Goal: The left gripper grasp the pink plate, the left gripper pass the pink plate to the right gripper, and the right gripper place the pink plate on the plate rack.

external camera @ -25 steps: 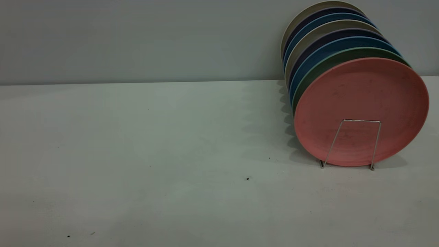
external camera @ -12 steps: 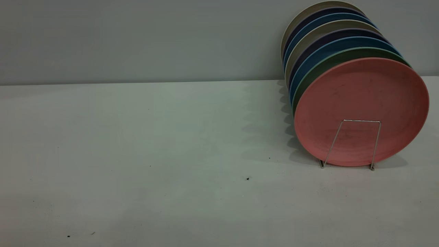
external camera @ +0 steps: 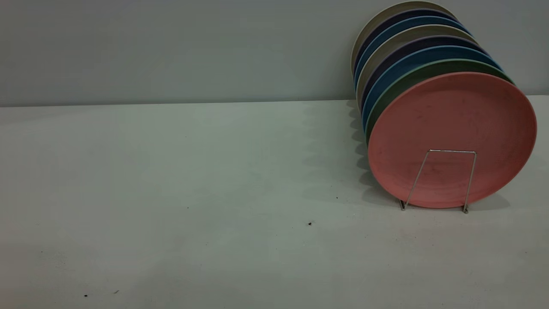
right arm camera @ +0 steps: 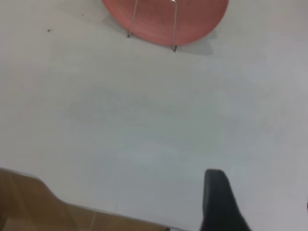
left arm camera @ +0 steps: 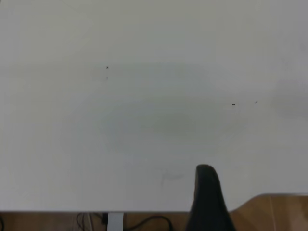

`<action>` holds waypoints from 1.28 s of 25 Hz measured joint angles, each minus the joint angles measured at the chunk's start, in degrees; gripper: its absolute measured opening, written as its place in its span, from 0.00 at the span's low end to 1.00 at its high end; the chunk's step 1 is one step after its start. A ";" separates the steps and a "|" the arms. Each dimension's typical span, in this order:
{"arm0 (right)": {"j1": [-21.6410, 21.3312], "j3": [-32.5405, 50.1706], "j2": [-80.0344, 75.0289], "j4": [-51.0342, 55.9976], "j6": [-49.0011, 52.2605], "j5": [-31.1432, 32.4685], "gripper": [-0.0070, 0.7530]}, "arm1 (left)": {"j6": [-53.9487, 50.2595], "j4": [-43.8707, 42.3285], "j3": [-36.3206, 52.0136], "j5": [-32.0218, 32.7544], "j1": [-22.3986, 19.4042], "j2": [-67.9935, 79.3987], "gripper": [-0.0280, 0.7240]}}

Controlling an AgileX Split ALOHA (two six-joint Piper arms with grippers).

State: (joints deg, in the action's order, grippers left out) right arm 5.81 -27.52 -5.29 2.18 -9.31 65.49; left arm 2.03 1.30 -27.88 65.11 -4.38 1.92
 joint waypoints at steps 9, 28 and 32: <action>0.00 0.00 4.72 0.00 0.00 -0.15 0.59 | -0.06 -0.04 0.00 0.00 3.24 -3.19 0.77; -1.32 0.00 6.20 0.00 0.00 -0.10 0.59 | -0.11 -0.04 0.00 0.05 3.35 -3.18 0.77; -1.32 0.00 6.20 0.00 0.00 -0.10 0.59 | -0.11 -0.04 0.00 0.05 3.35 -3.18 0.77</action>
State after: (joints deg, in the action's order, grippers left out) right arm 4.48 -27.52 0.91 2.18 -9.31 65.39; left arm 1.92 1.25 -27.88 65.16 -1.03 -1.26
